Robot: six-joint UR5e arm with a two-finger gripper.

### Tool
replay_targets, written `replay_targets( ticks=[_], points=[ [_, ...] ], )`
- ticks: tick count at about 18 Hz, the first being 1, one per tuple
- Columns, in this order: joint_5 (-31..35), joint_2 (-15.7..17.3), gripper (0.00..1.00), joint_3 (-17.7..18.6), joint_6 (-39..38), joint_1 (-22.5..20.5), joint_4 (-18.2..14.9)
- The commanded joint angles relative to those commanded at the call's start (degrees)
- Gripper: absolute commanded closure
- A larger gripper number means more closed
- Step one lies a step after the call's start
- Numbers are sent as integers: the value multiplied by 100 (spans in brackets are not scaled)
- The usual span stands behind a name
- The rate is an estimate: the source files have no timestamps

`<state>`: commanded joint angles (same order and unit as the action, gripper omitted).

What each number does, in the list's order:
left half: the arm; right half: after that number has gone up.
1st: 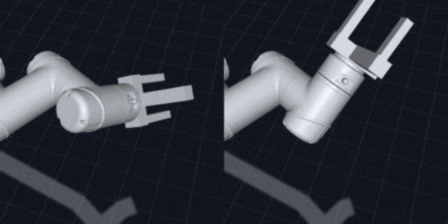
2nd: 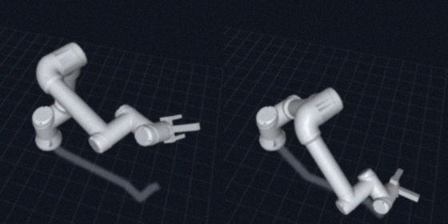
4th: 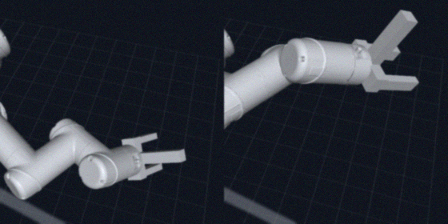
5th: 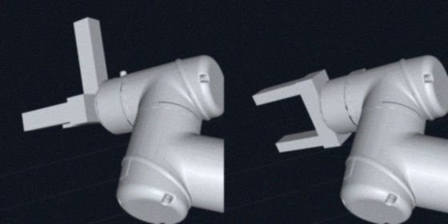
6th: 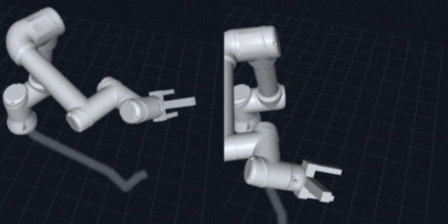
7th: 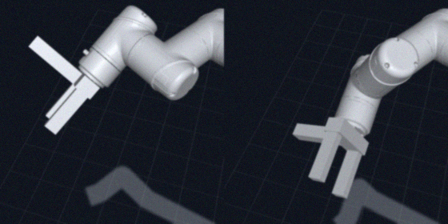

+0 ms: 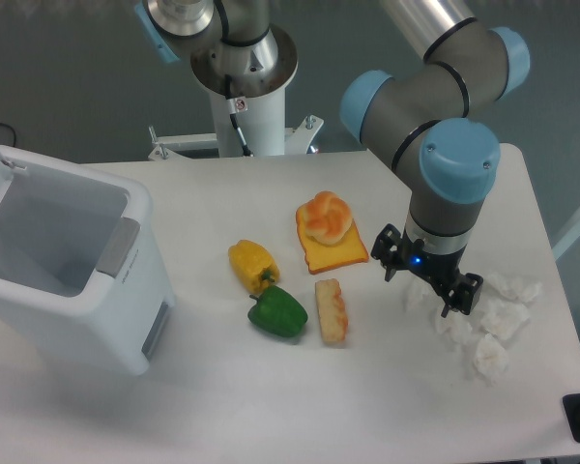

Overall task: Pick up the square bread
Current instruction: 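Move the open gripper toward the small oblong bread piece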

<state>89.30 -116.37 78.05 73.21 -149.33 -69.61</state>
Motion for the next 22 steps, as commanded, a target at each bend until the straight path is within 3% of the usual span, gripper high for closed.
replay_targets(
  ticks=[6, 9, 13, 15, 18, 22],
  points=[
    [-9, 9, 0, 35, -35, 53, 9],
    [-350, 35, 0, 289, -184, 53, 53],
    [-554, 70, 0, 632, -702, 88, 666],
    [-562, 79, 0, 773, -878, 97, 712],
    [-633, 79, 0, 870, -2062, 228, 756],
    [-1019, 27, 0, 958, -2065, 264, 1010]
  ],
)
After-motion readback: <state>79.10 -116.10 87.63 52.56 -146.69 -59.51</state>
